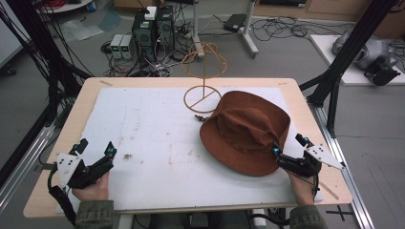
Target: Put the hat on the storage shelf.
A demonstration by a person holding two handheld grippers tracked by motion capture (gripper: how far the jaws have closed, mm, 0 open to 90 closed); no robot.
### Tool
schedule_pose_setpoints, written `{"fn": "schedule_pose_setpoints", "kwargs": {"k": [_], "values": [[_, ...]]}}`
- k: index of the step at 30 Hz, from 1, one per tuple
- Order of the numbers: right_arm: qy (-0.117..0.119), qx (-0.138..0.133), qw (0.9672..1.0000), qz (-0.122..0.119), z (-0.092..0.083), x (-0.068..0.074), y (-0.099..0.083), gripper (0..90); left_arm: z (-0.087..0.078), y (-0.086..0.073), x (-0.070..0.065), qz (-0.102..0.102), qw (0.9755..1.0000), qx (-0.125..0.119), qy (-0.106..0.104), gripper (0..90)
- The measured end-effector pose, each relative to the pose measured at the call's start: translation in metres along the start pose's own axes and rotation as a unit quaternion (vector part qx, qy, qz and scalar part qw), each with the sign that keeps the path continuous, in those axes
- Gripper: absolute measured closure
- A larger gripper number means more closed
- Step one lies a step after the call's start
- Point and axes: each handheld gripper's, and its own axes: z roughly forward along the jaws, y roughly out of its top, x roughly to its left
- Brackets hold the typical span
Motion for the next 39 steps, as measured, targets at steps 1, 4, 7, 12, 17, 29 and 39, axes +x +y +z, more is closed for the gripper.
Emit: {"fn": "schedule_pose_setpoints", "kwargs": {"k": [1, 4, 7, 12, 17, 29, 39], "values": [[-0.001, -0.002, 1.0000, -0.002, 0.000, 0.000, 0.000, 3.2, 0.000, 0.000, 0.000, 0.000, 1.0000, 0.001, 0.000, 16.5], [-0.002, -0.003, 1.0000, 0.000, -0.001, -0.001, 0.000, 3.2, 0.000, 0.000, -0.001, 0.001, 1.0000, 0.002, -0.002, 16.4], [-0.005, -0.003, 1.0000, 0.003, -0.001, -0.001, 0.000, 3.2, 0.001, 0.000, -0.001, 0.000, 1.0000, 0.001, -0.004, 16.5], [-0.007, -0.005, 1.0000, 0.003, -0.002, -0.003, 0.000, 3.2, 0.002, 0.000, -0.002, 0.000, 1.0000, 0.001, -0.005, 16.4], [-0.009, -0.003, 0.9999, 0.007, -0.002, -0.003, 0.001, 3.2, 0.002, 0.000, -0.002, 0.000, 1.0000, 0.000, -0.004, 16.5], [-0.014, -0.015, 0.9997, 0.010, 0.001, -0.009, 0.008, 3.2, 0.003, -0.003, 0.002, -0.007, 0.9999, 0.006, -0.004, 16.4], [0.020, 0.028, 0.9988, -0.035, 0.016, -0.016, 0.026, 3.2, 0.003, -0.004, 0.006, -0.017, 0.9998, 0.007, -0.004, 16.5]]}}
